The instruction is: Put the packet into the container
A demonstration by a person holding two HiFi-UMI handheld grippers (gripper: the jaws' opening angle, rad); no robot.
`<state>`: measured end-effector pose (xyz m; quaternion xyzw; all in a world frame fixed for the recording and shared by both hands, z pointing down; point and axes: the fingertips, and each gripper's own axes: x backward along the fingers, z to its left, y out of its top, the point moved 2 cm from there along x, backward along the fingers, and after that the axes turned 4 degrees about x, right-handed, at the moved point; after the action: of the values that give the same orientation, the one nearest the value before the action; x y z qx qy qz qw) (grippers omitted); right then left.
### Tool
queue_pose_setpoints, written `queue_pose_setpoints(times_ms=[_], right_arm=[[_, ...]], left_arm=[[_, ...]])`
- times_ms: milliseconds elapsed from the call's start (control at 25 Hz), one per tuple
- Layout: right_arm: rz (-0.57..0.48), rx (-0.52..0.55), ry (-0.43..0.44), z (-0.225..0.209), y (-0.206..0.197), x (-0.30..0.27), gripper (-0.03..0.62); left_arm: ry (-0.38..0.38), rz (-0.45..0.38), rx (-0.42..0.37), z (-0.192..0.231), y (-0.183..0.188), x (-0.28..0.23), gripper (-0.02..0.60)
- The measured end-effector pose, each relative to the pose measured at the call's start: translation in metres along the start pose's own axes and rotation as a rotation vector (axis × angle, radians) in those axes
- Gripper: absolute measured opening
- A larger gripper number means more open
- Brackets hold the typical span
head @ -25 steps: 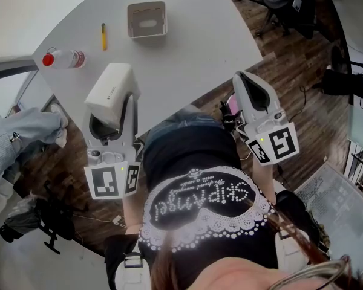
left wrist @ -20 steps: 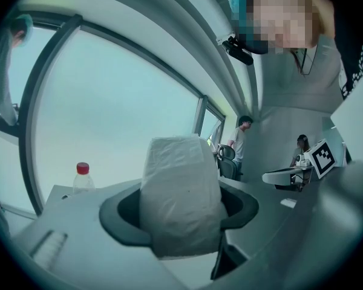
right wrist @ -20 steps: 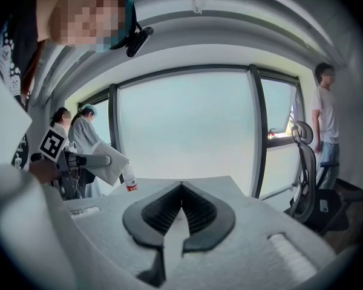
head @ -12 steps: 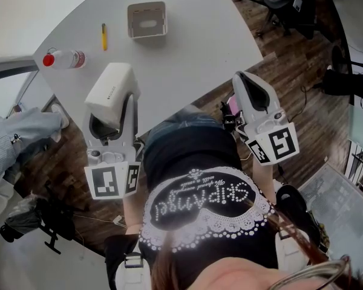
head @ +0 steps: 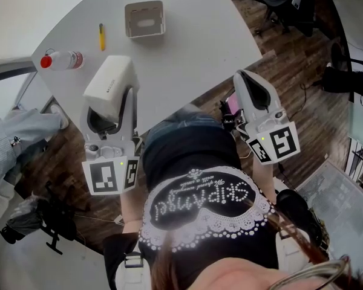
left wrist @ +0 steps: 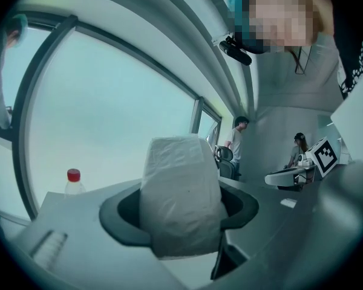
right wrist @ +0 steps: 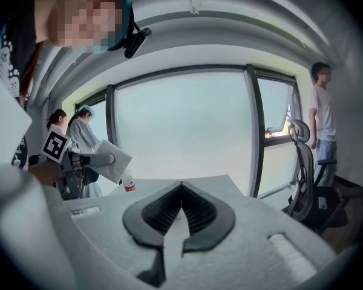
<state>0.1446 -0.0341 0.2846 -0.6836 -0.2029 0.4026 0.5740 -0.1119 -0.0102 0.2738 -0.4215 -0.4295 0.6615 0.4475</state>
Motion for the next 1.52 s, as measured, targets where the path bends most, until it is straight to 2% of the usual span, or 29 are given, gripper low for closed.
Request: queue_pose_setpoints(times_ms=[120,560,1040,1520], right_arm=[[-0.001,-0.005,-0.006,-0.004,0.000,0.001,-0.002],[0.013,-0.022,-0.026,-0.012,-0.004,-0.001,-0.003],[0.019,-0.032,-0.021,-0.013,-0.004,-0.009,-0.002],[0.047,-0.044,0.000,-0.019,-0.010,-0.025,-0.003]], left_arm=[[-0.017,-0.025,-0.022,0.001,0.005,-0.014,0.285],[-0.085,-0.017,-0.074,0.000,0.004,-0.058,0.285],[-0.085,-0.005,-0.060,0.005,-0.002,-0.080,0.285],[-0.054,0.011,-0.034,0.018,-0.010,-0.096,0.285]])
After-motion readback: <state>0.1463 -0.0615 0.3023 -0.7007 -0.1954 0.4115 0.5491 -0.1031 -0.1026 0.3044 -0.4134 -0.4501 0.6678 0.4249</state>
